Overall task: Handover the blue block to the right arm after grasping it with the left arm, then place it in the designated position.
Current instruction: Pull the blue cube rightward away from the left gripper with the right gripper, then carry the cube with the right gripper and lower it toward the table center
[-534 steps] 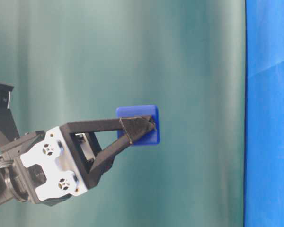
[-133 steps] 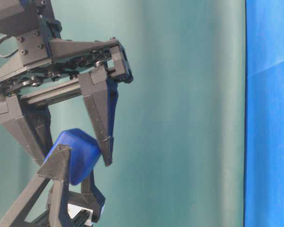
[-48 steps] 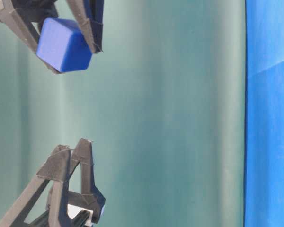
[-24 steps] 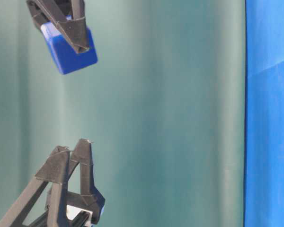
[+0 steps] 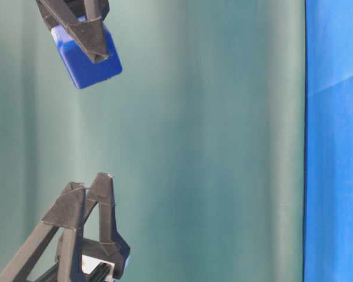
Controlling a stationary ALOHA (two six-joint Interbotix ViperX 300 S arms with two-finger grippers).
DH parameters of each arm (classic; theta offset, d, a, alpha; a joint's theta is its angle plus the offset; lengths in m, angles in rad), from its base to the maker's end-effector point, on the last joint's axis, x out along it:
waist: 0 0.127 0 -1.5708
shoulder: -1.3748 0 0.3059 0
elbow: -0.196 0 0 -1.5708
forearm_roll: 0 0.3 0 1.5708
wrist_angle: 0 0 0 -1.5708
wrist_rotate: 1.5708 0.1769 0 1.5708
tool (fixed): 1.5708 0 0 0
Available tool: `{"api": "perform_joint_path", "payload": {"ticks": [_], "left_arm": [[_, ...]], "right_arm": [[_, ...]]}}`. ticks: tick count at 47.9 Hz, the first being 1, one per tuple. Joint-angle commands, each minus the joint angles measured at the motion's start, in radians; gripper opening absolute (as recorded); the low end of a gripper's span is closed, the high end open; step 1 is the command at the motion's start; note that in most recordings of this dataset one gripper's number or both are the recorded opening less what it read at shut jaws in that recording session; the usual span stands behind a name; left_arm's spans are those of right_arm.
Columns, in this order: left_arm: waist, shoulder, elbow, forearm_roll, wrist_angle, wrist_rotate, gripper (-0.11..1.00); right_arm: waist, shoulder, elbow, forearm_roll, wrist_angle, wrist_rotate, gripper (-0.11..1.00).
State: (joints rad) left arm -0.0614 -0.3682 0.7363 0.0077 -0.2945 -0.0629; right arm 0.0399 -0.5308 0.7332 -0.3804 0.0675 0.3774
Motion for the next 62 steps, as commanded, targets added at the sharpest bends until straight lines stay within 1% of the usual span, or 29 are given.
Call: {"api": "perform_joint_path", "payload": {"ticks": [1,62], "left_arm": [[-0.005,-0.008,-0.023,0.0,-0.005,0.002,0.93],[-0.005,-0.008,-0.026,0.0,-0.005,0.002,0.93]], "right_arm": [[0.003,-0.012,-0.031,0.003,-0.003,0.002,0.46],[0.003,-0.012,-0.031,0.003,0.015,0.006,0.46]]}}
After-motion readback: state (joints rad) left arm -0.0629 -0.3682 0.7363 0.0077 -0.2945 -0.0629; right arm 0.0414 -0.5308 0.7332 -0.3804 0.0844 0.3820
